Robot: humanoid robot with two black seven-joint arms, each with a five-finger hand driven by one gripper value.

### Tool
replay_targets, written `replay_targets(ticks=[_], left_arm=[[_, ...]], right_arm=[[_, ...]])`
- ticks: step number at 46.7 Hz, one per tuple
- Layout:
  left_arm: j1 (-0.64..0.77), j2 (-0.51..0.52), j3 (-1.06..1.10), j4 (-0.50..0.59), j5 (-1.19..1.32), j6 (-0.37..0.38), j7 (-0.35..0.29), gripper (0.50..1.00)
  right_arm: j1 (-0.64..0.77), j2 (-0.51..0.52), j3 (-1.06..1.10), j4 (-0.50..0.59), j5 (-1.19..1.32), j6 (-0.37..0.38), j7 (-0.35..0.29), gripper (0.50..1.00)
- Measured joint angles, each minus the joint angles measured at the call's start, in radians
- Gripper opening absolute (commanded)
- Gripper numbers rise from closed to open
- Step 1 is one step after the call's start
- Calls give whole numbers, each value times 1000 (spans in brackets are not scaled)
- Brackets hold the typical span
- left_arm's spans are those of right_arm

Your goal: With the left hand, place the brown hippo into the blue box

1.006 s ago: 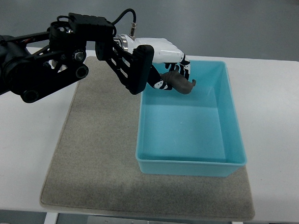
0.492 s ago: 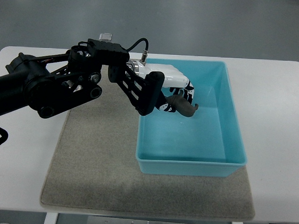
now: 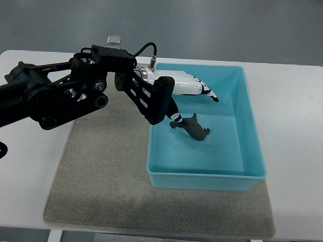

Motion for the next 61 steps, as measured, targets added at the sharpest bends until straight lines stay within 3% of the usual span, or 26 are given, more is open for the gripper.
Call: replay_targets(ticks=[7, 14, 44, 48, 56, 61], left_arm=[[0, 13, -25, -1, -76, 43, -9, 994], [0, 50, -29, 2, -309, 77, -9, 994], [42, 251, -36, 88, -1196, 60, -6, 999], [55, 267, -38, 120, -1306, 24, -3, 999], [80, 275, -56, 206, -1483, -142, 8, 999], [94, 286, -72, 269, -1507, -203, 21, 999]], right_arm=[[0, 0, 0, 0, 0, 0, 0, 936], [0, 0, 0, 0, 0, 0, 0, 936], [0, 0, 0, 0, 0, 0, 0, 936], [0, 0, 0, 0, 0, 0, 0, 936], [0, 0, 0, 0, 0, 0, 0, 936], [0, 0, 0, 0, 0, 0, 0, 936]])
